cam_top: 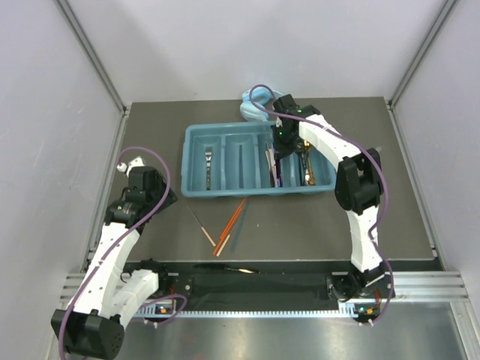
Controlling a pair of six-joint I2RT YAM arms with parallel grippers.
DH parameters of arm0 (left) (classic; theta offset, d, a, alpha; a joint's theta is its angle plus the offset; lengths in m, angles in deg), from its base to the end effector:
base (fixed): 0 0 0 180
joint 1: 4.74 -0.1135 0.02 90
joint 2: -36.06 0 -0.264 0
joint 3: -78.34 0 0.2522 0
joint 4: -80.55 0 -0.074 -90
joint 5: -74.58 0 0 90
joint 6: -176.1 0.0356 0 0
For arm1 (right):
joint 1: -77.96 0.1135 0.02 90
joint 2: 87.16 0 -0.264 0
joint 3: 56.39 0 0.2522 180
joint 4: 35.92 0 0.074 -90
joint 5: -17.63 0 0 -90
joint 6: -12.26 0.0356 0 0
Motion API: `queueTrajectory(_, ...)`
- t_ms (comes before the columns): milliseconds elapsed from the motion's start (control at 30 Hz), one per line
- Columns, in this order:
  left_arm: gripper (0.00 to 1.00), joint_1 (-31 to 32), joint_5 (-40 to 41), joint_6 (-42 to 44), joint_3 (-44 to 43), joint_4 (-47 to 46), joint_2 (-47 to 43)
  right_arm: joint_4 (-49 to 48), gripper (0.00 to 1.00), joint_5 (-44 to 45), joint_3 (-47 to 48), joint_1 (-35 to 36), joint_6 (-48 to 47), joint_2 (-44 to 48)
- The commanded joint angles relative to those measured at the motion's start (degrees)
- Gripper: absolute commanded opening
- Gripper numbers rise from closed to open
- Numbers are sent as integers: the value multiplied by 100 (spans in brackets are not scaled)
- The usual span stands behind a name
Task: Sort the eating utensils into containers
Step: Place the knife in the storage box.
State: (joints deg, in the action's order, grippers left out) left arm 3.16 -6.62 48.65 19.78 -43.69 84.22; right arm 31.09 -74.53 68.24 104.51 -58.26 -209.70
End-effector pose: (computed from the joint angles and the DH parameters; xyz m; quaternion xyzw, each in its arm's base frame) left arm 0.1678 -0.0178 0.2780 -0.2634 0.8844 -0.0805 0.3768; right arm 0.4113 0.2070 0.2460 -0.0643 0.9739 0.1018 0.1926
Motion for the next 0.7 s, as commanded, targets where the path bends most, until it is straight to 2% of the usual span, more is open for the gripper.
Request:
queueTrajectory(0, 53, -34, 52, 71, -55, -122, -53, -7, 0, -162, 129, 149, -50, 63)
queueTrajectory(167, 53, -34, 17, 54, -12, -148, -61, -158, 0, -268, -285, 211, -50, 134)
queueTrajectory(433, 53, -34, 34, 54, -20, -139, -96, 0, 0, -426, -224, 246, -147, -94)
queueTrajectory(533, 53, -34, 34, 54, -20, -139, -88, 62, 11, -391, -180, 246, -164, -147)
queueTrajectory(667, 53, -34, 43, 54, -29, -157, -61, 36, 14, -382, -250, 246, -173, -156)
